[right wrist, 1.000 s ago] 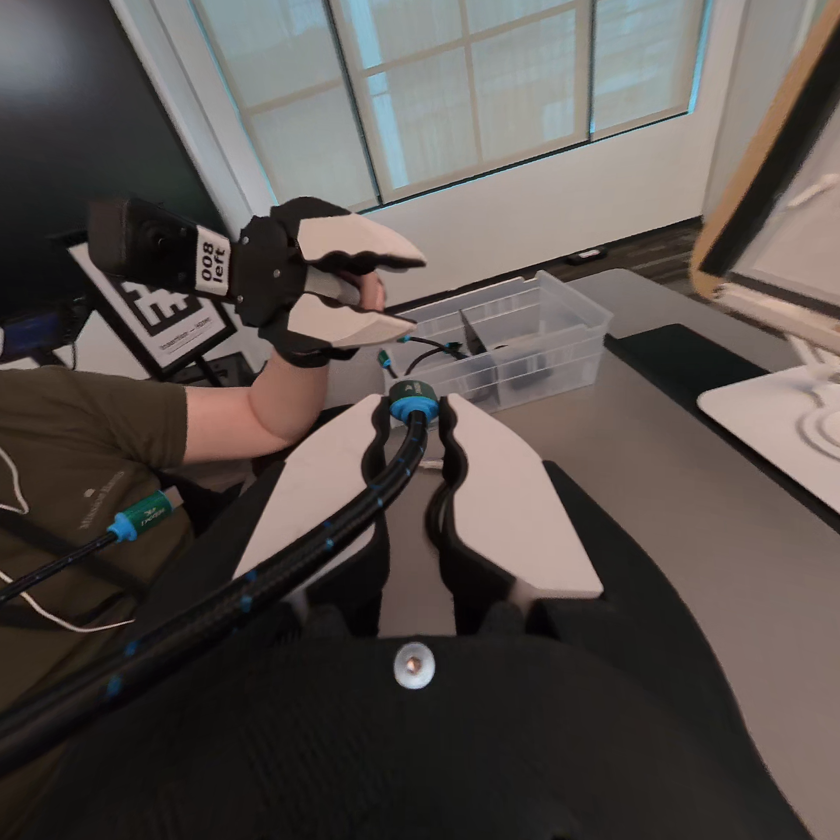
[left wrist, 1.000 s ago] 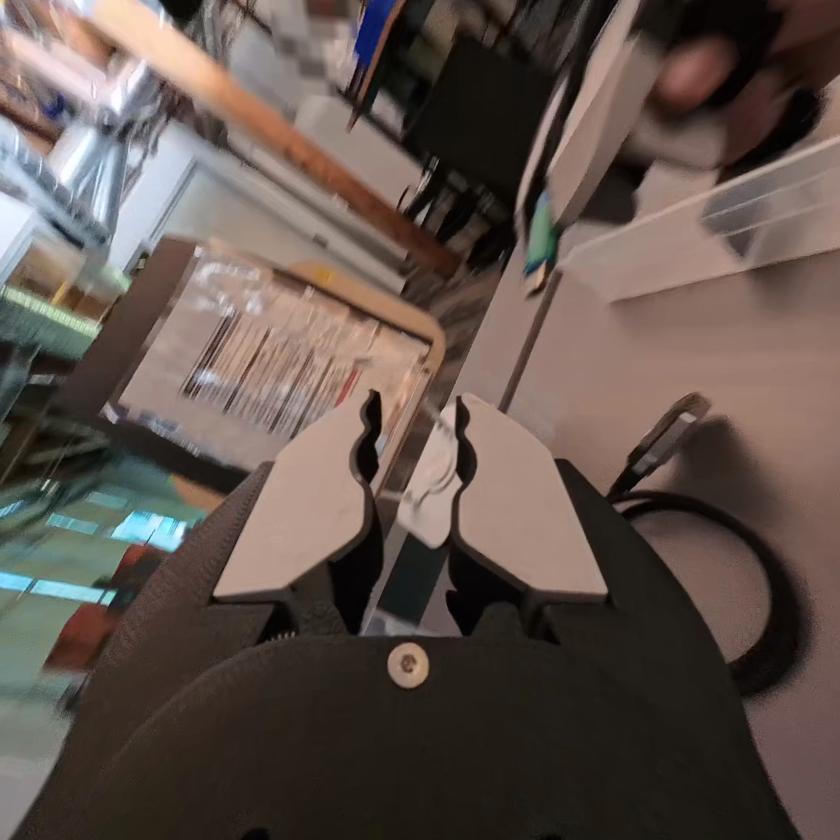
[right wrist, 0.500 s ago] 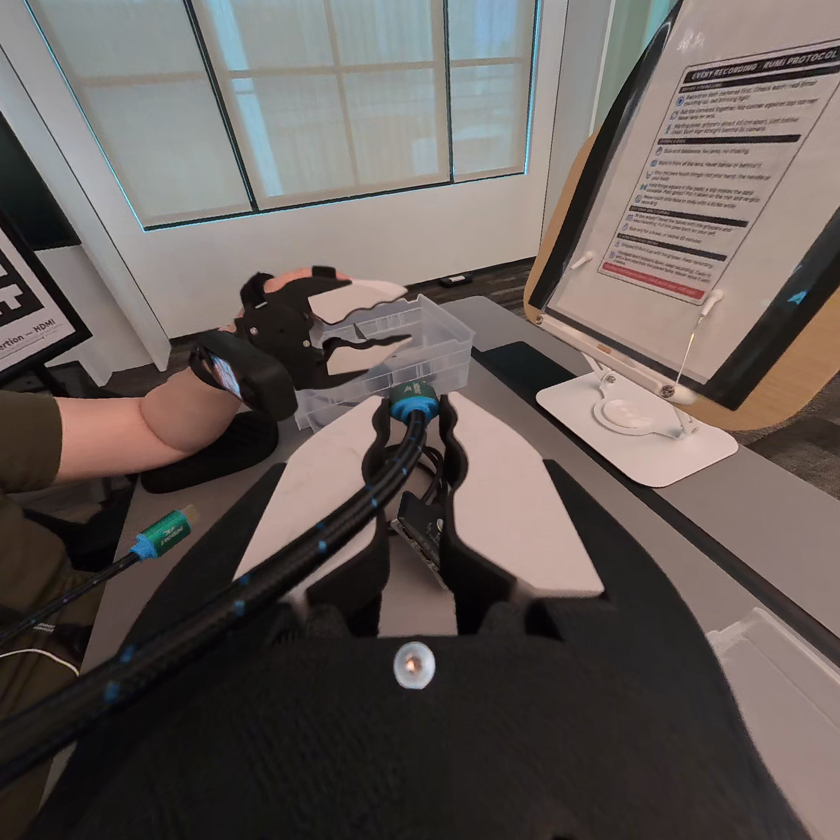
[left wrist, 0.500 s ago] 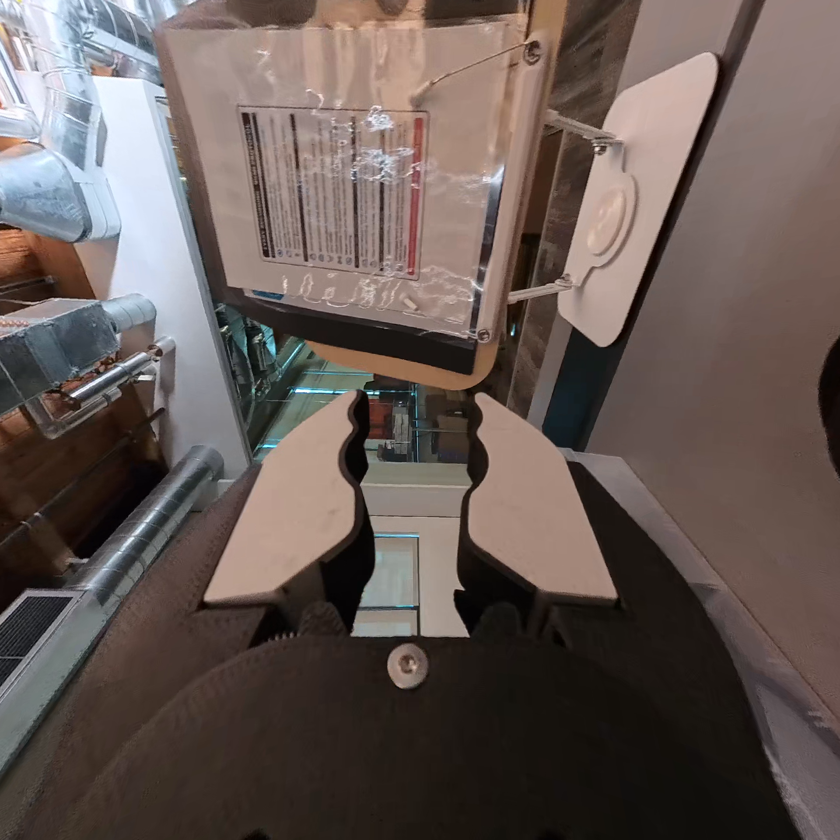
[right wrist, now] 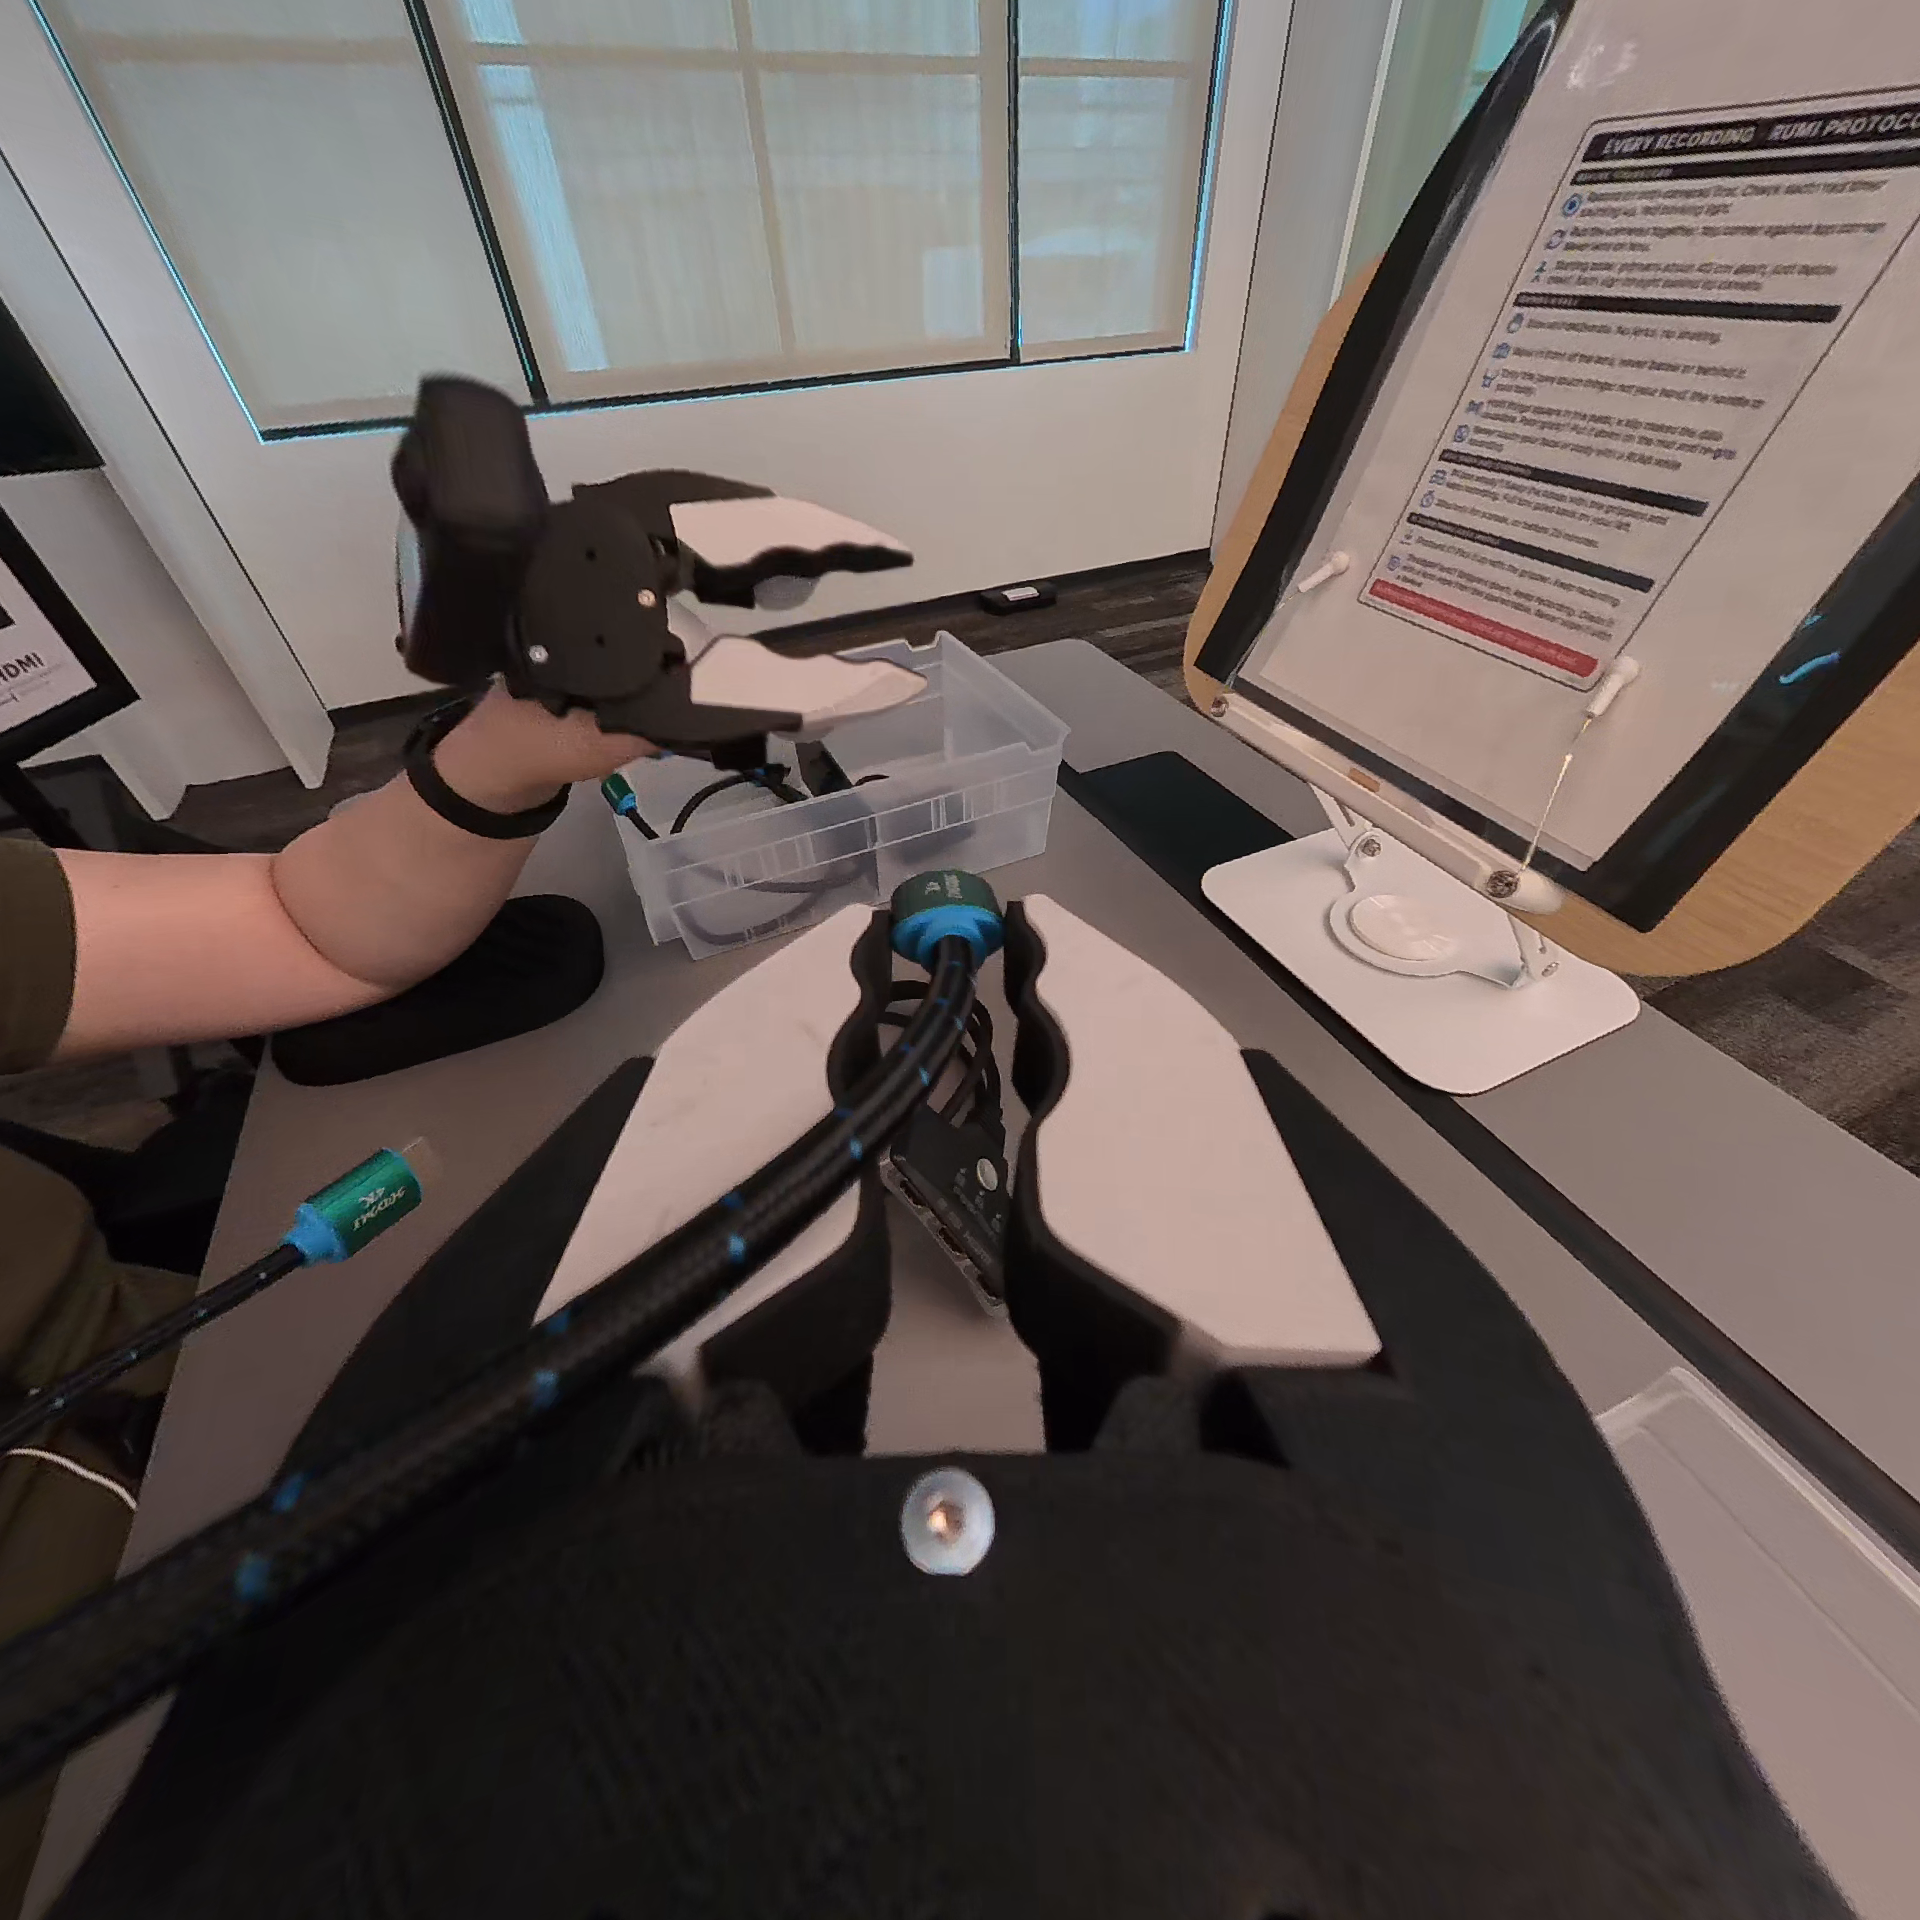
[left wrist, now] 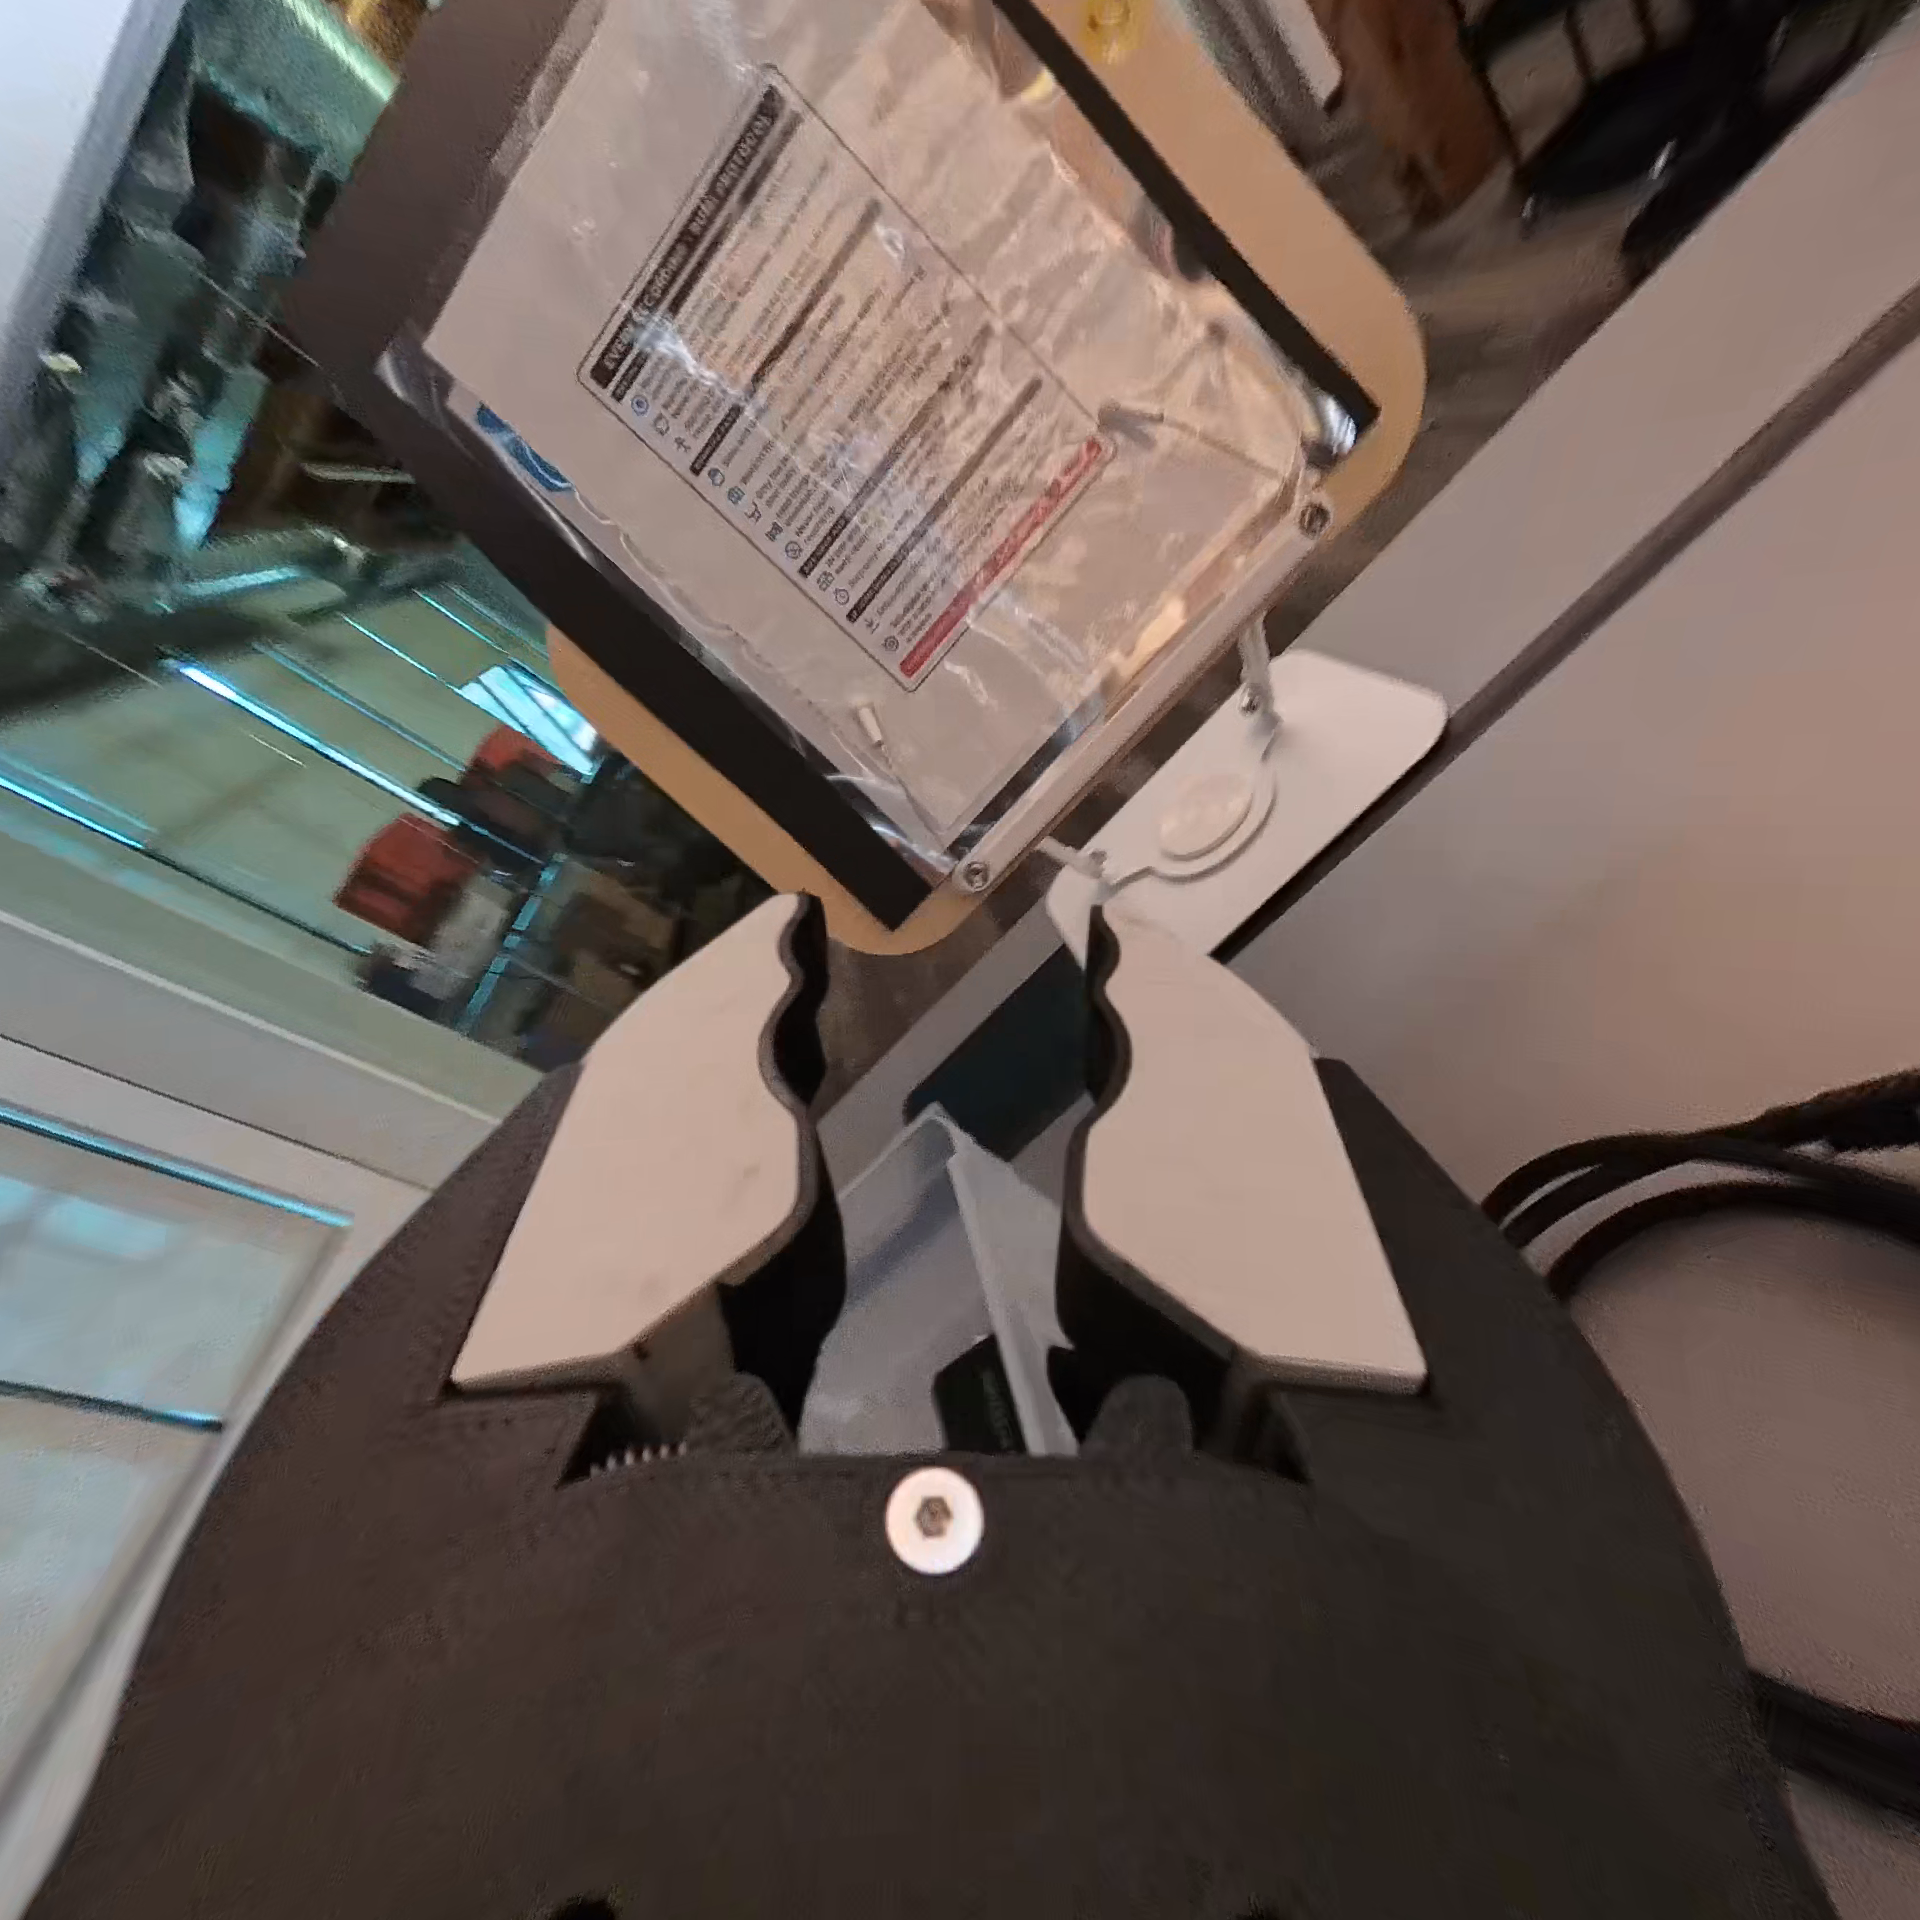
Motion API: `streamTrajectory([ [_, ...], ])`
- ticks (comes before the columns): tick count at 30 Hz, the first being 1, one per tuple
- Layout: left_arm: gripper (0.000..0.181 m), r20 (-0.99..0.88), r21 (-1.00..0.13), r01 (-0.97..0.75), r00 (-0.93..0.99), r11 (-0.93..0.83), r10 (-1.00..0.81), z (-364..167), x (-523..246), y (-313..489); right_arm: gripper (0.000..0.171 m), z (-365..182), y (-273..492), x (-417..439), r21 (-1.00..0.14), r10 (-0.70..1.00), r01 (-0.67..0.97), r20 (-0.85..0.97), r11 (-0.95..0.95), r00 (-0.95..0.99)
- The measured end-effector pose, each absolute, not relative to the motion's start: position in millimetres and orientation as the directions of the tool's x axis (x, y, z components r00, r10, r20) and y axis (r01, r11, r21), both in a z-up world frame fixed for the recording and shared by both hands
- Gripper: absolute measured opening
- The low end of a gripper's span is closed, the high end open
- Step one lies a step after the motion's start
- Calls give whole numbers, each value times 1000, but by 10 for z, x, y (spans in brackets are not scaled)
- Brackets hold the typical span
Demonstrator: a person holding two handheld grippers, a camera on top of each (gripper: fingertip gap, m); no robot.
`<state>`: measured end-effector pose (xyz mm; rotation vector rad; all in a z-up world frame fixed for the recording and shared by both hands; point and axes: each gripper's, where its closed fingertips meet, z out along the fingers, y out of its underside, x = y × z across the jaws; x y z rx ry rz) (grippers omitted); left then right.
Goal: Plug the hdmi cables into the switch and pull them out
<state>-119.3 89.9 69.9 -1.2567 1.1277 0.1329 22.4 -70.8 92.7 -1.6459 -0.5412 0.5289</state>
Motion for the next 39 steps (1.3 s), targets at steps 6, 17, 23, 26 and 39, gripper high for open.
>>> streamTrajectory([
  [6,58,-642,-750,-566,501,341,-580,708,-1177,838,21,966,-742,230,-992,620,55,-29,-116,784],
  [17,75,-426,-721,-530,-169,447,-889,-249,-587,-215,22,1146,-922,413,-998,594,26,-17,-63,804],
  [23,67,-508,-614,-516,-321,597,-799,-806,-359,-379,22,1255,-1024,465,-1000,596,15,-4,-27,803],
  [26,60,-526,-593,-514,-335,619,-782,-998,-297,-319,21,1277,-1049,451,-1000,602,18,3,-20,798],
  [39,38,-555,-597,-466,-349,653,-755,-1277,-29,-312,22,1239,-1060,369,-998,629,59,24,-35,777],
])
